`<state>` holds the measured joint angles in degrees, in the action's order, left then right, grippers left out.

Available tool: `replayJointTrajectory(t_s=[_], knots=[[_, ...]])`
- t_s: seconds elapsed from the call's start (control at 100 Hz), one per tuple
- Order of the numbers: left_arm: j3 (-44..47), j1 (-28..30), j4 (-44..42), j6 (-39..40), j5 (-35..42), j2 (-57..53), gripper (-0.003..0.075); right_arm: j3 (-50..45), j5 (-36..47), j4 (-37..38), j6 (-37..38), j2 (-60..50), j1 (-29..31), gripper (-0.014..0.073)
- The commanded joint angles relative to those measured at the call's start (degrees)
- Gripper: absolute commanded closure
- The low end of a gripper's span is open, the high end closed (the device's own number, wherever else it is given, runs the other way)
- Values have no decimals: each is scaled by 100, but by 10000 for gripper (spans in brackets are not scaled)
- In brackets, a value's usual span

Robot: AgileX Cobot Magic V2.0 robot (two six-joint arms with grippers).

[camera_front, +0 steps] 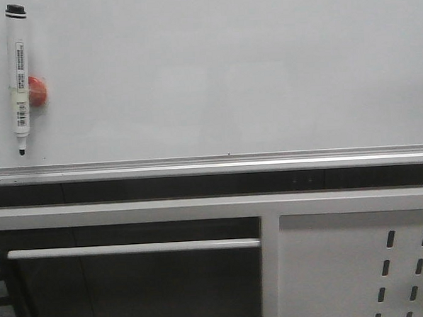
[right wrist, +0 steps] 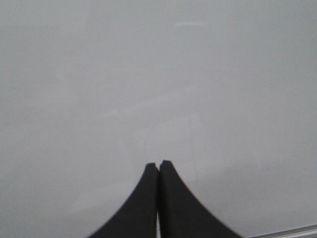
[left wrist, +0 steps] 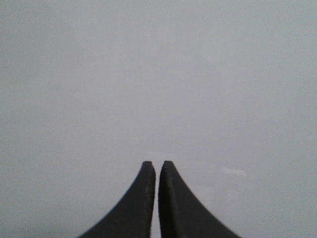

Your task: Write number 1 on whiteboard

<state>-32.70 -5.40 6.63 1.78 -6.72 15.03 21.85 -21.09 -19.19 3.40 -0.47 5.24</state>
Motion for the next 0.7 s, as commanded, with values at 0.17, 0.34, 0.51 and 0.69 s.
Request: replayJointTrajectory(t_s=[0.17, 0.34, 0.51, 0.69], knots=[[-1095, -379, 1, -15, 66, 978, 738, 614, -404, -101, -998, 394, -4, 665], [-1349, -810, -18, -344, -70, 1262, 738, 1500, -1248, -120, -998, 1339, -4, 665], [-1349, -1222, -109, -470, -96, 1314, 738, 2957, -2007, -313, -998, 2330, -4, 664], [-1252, -1610, -367, -470, -430, 1314, 727, 3939, -2145, -313, -1052, 3000, -4, 665]])
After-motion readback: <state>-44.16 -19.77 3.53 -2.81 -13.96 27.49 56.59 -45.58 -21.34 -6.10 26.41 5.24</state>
